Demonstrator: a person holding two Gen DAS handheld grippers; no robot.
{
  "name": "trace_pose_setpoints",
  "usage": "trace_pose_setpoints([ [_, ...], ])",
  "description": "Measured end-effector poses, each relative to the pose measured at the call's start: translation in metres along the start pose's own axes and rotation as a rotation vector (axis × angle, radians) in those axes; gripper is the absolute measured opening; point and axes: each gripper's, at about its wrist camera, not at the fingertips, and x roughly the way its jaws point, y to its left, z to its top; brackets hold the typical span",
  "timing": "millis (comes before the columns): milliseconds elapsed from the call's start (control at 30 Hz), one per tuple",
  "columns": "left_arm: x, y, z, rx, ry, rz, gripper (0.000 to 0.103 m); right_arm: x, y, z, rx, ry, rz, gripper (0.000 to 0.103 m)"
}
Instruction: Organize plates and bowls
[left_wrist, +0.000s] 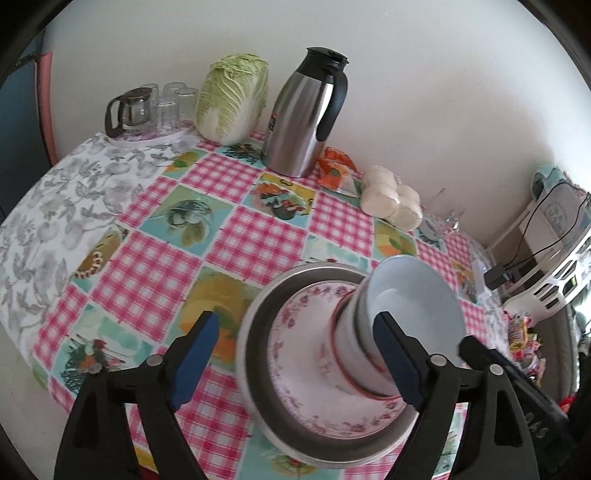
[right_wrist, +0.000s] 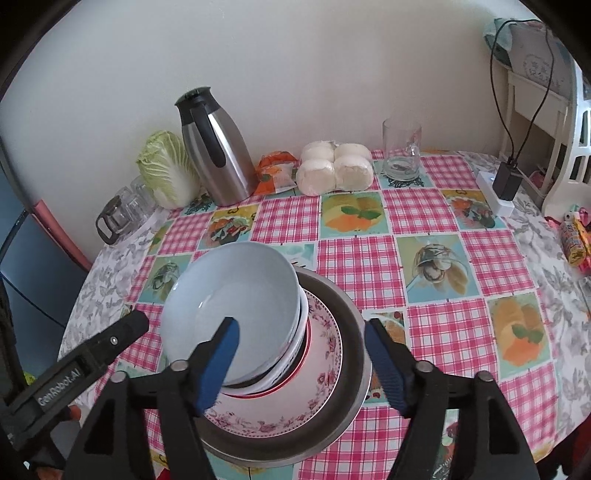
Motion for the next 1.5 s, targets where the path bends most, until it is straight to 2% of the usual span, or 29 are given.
trace_pose_setpoints([
  [33, 0.0, 0.002, -0.002, 0.001, -0.004, 0.011, 0.097, -0.002, -0.001, -0.002, 0.001, -0.007, 0.001, 0.081],
  [100, -0.002, 0.005, -0.005, 0.008, -0.011, 0.034, 0.098, -0.003, -0.001, -0.004, 0.001, -0.013, -0.006, 0.094],
  [167, -0.003, 0.008, -0.008, 0.021, -0.01, 0.069, 0.098, -0.007, -0.001, -0.008, -0.007, -0.03, -0.017, 0.103],
  [467, -0.013, 0.021, -0.025, 0.052, -0.02, 0.14, 0.098, -0.014, 0.005, -0.031, -0.038, -0.052, -0.032, 0.103],
  [700, -0.022, 0.028, -0.04, 0.05, -0.033, 0.153, 0.098, -0.016, 0.005, -0.047, -0.054, -0.048, -0.046, 0.103],
  [933, -0.027, 0.024, -0.06, 0.093, -0.015, 0.282, 0.098, -0.018, 0.0, -0.066, -0.062, -0.036, -0.066, 0.103],
  [1100, -0.025, 0.023, -0.074, 0.101, 0.026, 0.273, 0.098, -0.023, -0.004, -0.074, -0.049, -0.041, -0.066, 0.103],
  [1267, -0.022, 0.02, -0.088, 0.115, 0.068, 0.311, 0.098, -0.025, -0.006, -0.081, -0.051, -0.034, -0.074, 0.103],
  [1500, -0.021, 0.01, -0.097, 0.159, 0.081, 0.308, 0.098, -0.022, -0.007, -0.091, -0.061, -0.008, -0.076, 0.103],
])
